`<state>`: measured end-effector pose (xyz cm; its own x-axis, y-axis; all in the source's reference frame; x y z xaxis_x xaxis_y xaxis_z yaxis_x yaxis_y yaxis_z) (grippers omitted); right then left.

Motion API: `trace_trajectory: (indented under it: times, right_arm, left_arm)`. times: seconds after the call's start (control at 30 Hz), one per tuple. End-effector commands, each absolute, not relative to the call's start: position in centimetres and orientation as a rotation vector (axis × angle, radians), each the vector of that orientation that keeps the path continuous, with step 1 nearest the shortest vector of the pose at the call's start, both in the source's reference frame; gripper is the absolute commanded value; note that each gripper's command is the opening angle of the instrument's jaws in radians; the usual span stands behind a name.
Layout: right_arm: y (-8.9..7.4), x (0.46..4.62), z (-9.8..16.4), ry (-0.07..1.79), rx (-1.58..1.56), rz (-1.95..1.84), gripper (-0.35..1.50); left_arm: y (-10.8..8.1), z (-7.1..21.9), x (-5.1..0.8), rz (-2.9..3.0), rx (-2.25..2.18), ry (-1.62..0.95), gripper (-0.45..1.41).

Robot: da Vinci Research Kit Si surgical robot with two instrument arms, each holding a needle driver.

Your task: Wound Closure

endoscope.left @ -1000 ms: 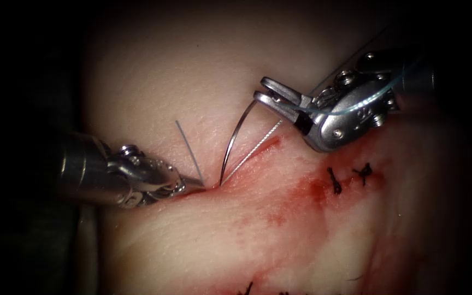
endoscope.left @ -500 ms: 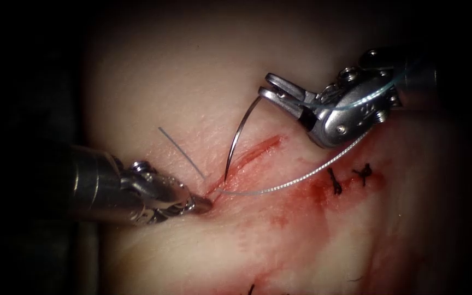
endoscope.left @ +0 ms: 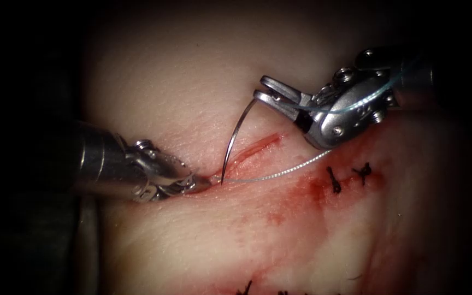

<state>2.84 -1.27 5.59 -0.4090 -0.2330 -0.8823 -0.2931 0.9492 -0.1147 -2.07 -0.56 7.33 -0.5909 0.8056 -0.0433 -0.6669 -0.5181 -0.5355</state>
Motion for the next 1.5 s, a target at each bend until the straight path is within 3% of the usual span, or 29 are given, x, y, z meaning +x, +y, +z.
trace_trajectory:
  times: [0.03,0.3,0.77,1.5]
  right_arm:
    - [-1.23,2.93,5.62,2.017,-0.357,0.056,-0.35]
    - [-1.20,2.98,5.63,2.032,-0.322,-0.005,-0.35]
    - [-0.93,3.09,5.70,2.039,-0.330,-0.227,-0.35]
    - [-1.03,3.37,6.18,2.029,-0.260,-0.347,-0.35]
  left_arm:
    - [-0.60,7.39,-2.10,2.137,-0.356,-0.621,-0.45]
    - [-0.67,7.41,-2.07,2.106,-0.282,-0.733,-0.45]
    - [-0.68,7.29,-2.19,1.710,-0.448,-1.193,-0.45]
    - [-0.53,7.25,-2.16,1.496,-0.533,-1.307,-0.45]
